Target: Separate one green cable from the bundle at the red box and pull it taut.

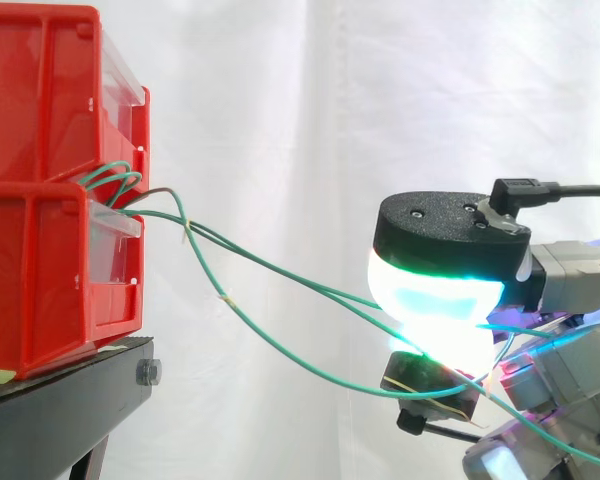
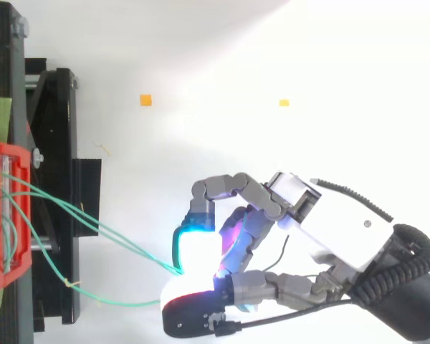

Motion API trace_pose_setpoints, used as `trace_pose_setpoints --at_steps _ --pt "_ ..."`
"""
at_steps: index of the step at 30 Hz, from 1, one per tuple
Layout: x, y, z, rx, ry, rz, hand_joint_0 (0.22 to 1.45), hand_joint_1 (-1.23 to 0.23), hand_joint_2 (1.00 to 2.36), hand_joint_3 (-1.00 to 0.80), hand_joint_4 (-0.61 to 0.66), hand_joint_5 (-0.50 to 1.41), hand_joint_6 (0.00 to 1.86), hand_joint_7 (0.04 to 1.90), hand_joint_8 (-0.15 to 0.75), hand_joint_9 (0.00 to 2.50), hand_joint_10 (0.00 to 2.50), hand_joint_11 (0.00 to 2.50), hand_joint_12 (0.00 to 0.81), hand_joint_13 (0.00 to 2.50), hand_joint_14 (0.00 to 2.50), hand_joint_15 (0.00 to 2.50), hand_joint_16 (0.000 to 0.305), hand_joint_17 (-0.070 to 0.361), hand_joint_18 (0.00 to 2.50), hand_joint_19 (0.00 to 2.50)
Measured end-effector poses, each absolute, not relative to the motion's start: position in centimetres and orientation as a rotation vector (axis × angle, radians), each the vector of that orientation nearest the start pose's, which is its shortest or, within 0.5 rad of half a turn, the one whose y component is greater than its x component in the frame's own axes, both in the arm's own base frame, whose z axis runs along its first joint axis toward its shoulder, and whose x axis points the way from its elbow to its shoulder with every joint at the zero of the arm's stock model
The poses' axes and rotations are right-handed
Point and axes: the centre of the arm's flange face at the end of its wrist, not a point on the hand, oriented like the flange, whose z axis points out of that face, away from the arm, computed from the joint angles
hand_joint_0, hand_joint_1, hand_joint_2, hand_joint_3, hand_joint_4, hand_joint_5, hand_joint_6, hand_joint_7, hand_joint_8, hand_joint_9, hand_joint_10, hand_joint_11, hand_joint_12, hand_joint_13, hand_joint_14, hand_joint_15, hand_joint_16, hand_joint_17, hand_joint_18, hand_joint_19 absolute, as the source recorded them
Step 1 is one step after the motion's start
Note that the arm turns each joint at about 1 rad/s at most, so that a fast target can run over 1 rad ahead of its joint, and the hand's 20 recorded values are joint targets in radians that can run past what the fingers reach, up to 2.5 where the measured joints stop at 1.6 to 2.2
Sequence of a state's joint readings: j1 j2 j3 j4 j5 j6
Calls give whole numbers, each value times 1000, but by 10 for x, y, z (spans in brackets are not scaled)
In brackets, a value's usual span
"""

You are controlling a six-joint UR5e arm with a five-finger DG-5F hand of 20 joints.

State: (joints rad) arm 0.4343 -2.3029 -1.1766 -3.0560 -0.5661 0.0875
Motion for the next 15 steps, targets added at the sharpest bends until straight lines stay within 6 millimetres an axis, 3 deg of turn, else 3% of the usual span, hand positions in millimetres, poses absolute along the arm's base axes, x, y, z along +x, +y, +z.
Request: trace_pose_setpoints --at_steps 15 --pt "704 114 239 1476 928 651 704 -789 1009 -367 90 -49 907 1462 337 1667 28 1274 338 1249 27 910 43 97 946 825"
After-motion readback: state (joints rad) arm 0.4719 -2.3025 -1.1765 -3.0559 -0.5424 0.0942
